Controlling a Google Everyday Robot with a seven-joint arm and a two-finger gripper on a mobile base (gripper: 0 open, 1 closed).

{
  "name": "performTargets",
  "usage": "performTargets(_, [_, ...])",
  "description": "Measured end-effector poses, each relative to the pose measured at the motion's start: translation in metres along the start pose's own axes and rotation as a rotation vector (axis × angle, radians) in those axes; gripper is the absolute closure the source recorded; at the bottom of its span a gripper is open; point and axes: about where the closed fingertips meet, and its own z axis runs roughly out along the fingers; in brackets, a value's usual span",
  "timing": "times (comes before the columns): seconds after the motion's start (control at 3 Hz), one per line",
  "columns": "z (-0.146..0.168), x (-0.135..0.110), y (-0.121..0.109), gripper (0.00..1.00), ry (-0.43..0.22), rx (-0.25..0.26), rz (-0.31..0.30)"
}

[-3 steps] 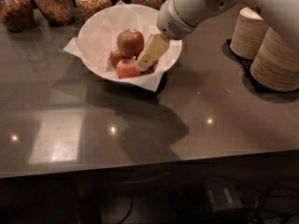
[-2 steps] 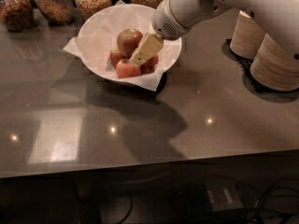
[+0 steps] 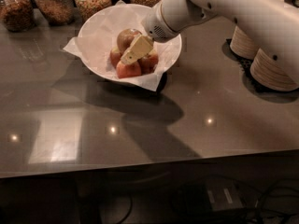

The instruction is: Pick apple from white bowl

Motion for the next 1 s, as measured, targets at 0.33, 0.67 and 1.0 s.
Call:
performTargets(0.33, [0.017,-0.004,-0.002,0.17,-0.020,-0.015,0.007])
performTargets(0.67, [0.031,-0.010,-0.002,0.19,-0.037,-0.031,0.006])
performTargets(1.0, [0.039,-0.014,-0.001,0.38,-0.047,-0.042,0.005])
